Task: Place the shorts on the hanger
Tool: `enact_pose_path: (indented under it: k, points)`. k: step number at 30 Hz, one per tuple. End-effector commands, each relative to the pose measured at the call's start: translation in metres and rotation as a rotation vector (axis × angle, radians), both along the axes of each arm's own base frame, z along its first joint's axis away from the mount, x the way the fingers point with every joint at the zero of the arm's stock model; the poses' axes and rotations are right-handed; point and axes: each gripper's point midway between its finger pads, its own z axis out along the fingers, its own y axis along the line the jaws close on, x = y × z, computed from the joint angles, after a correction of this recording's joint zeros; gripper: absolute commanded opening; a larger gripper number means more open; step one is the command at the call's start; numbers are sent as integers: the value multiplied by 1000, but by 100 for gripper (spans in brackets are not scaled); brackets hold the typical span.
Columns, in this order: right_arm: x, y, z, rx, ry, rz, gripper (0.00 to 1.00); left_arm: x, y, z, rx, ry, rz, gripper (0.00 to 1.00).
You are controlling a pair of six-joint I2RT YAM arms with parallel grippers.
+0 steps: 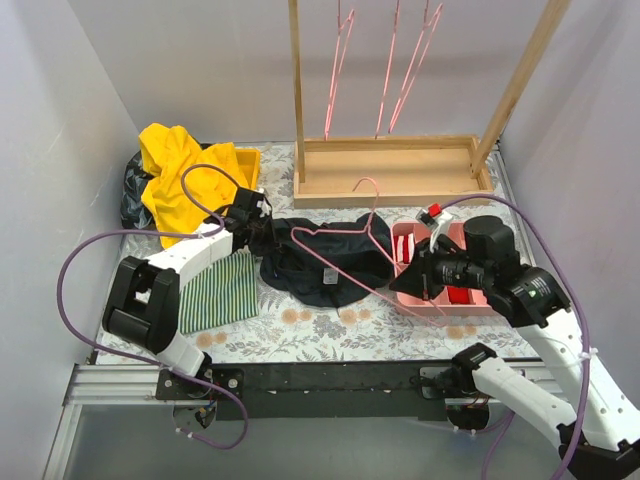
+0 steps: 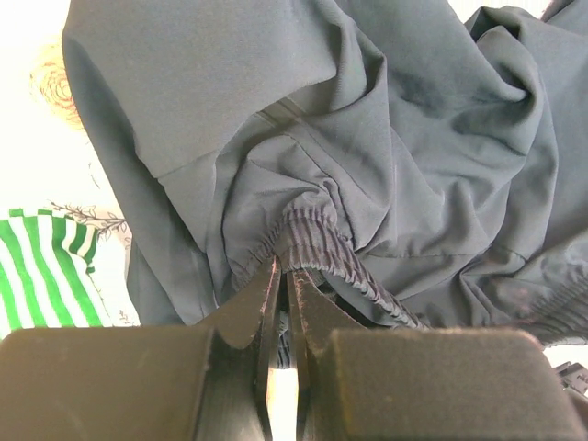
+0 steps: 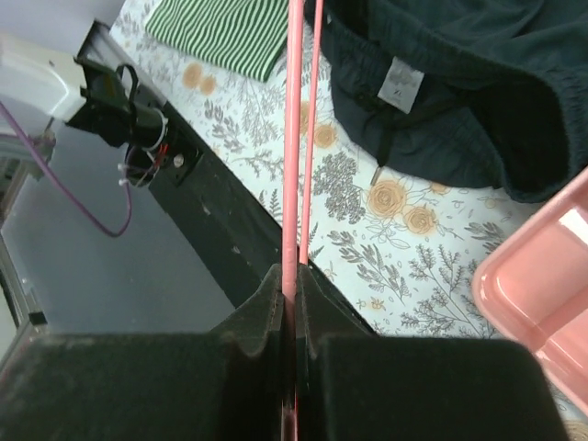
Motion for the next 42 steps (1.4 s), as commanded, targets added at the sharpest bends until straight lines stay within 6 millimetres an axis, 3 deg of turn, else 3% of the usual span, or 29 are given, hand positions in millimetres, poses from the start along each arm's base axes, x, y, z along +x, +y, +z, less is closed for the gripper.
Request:
enact_pose_path:
  k: [1,2,5,7,14,23,32,42]
  points:
    - [-12,18,-7,-10,10,101,1,15,-1,20,-1,-54,9,0]
    - [-21,26,-14,-37,27,142,1,15,-2,21,-2,-54,8,0]
    - [-19,37,-26,-118,8,120,1,14,-3,23,-7,-56,-1,0]
    - [-7,38,-32,-181,-14,67,1,11,-1,27,-7,-62,-3,0]
    - [13,42,-22,-210,-88,28,1,-1,13,33,41,-88,2,0]
    - [9,42,9,-158,-145,53,1,-7,23,32,77,-101,15,0]
    - [5,50,-20,-203,-102,123,1,-5,23,55,68,-142,16,0]
    - [12,63,-26,-189,-171,186,1,-21,16,78,38,-175,-42,0]
